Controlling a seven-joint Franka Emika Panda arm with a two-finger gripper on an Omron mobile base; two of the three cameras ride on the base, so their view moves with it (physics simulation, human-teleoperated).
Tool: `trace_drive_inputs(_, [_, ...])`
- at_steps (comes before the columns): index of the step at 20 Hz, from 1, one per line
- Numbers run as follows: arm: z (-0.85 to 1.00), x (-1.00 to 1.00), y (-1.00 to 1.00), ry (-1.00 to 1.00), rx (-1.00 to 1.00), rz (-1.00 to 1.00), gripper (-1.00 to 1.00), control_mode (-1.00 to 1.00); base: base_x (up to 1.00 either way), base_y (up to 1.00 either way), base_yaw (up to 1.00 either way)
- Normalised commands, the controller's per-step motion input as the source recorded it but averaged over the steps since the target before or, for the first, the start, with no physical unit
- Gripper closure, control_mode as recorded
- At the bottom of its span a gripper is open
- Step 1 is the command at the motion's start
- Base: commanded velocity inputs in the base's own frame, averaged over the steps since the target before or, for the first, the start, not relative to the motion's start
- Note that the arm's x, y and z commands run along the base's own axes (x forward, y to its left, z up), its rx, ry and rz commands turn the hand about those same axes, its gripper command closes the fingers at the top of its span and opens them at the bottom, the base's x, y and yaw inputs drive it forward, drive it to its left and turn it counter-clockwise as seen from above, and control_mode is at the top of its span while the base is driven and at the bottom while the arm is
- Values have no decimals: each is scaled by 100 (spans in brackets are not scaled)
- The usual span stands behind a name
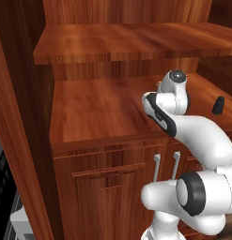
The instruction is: Retrieve the bottle and the shaker from the cabinet and place them next to the mixing bowl on the counter. Then add garlic from the fridge to the mixing bowl.
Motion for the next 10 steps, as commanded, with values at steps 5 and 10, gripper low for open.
trace_drive_inputs(5, [-12,0,-8,-7,0,-15,-100,-100,0,0,0])
trace_drive_inputs(10, [0,2,0,-1,0,-7,-100,-100,0,0,0])
